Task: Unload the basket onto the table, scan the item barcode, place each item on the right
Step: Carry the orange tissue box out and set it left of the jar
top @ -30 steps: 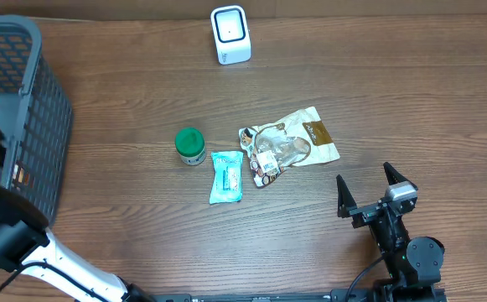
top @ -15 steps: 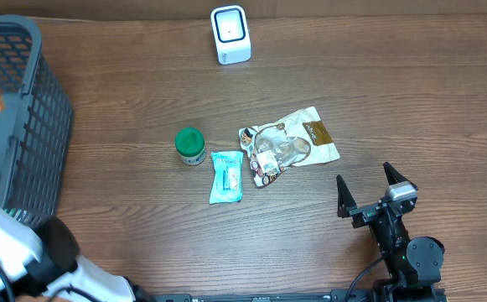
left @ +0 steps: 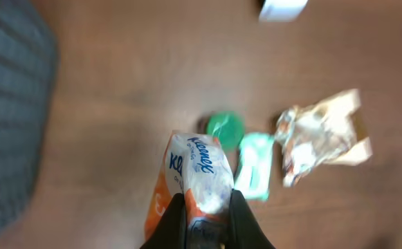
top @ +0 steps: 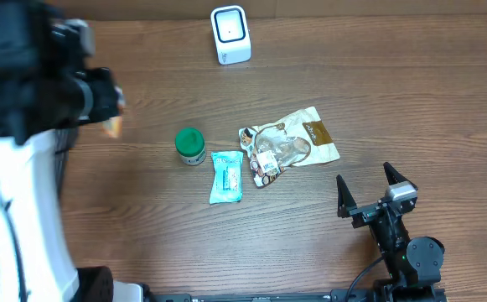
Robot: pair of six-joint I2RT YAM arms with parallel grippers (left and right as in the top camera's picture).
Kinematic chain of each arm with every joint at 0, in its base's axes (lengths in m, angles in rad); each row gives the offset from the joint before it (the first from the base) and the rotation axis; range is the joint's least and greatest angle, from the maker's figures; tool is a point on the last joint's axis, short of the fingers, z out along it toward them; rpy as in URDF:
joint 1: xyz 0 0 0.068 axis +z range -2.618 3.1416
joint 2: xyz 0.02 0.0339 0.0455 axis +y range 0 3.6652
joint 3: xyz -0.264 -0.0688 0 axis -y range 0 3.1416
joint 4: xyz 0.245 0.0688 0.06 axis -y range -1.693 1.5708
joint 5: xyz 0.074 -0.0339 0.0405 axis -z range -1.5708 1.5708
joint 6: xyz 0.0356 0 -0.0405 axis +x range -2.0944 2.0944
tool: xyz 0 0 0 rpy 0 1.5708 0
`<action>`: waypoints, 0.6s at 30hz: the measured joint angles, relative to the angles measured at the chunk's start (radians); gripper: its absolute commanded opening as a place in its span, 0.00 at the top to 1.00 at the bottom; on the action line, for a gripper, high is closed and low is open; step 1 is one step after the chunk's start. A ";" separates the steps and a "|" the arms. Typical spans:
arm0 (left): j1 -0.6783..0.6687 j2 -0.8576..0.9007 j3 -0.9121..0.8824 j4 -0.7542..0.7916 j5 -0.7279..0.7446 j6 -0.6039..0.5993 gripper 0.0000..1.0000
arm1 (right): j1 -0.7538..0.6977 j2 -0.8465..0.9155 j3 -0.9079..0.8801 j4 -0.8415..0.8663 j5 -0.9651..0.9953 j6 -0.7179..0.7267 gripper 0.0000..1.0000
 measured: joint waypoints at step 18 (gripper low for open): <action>-0.121 0.022 -0.805 0.456 -0.117 -0.227 0.90 | 0.000 0.000 0.000 0.000 0.000 0.000 0.00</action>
